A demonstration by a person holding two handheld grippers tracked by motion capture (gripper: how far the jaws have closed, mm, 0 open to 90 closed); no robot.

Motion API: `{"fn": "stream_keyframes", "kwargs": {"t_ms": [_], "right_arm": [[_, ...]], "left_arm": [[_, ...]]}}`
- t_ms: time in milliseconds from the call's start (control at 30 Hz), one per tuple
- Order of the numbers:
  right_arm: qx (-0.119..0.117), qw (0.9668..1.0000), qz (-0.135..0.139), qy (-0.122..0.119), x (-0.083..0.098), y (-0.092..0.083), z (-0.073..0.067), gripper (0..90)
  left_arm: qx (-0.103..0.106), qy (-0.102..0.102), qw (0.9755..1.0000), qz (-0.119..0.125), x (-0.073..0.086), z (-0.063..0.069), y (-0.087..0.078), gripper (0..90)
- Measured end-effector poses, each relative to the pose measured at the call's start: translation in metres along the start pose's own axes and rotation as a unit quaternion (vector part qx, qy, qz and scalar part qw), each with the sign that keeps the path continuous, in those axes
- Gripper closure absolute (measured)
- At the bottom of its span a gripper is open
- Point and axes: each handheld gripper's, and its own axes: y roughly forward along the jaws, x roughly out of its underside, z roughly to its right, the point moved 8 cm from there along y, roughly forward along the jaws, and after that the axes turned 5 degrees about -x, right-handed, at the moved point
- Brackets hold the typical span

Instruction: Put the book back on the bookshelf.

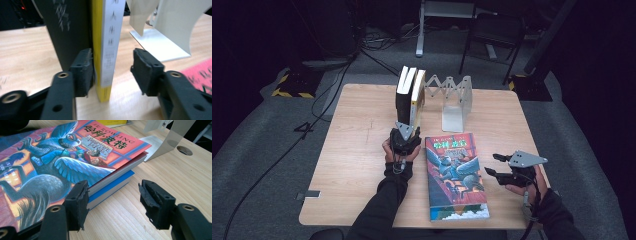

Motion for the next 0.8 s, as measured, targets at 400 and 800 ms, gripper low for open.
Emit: {"fn": "stream_keyframes", "kwargs": {"t_ms": [400,800], "right_arm": [[0.001,1.0000,-0.005,-0.002,0.000,0.002,0.000,39.7],[0.003,1.0000,-0.005,-0.001,0.001,0.001,0.001,39.7]], "left_arm": [[-0.006,0.011,0.9999,-0.010,0.000,-0.007,0.015,74.6],[-0.017,0.013,0.9996,-0.018,-0.008,-0.007,0.032,73.9]]}}
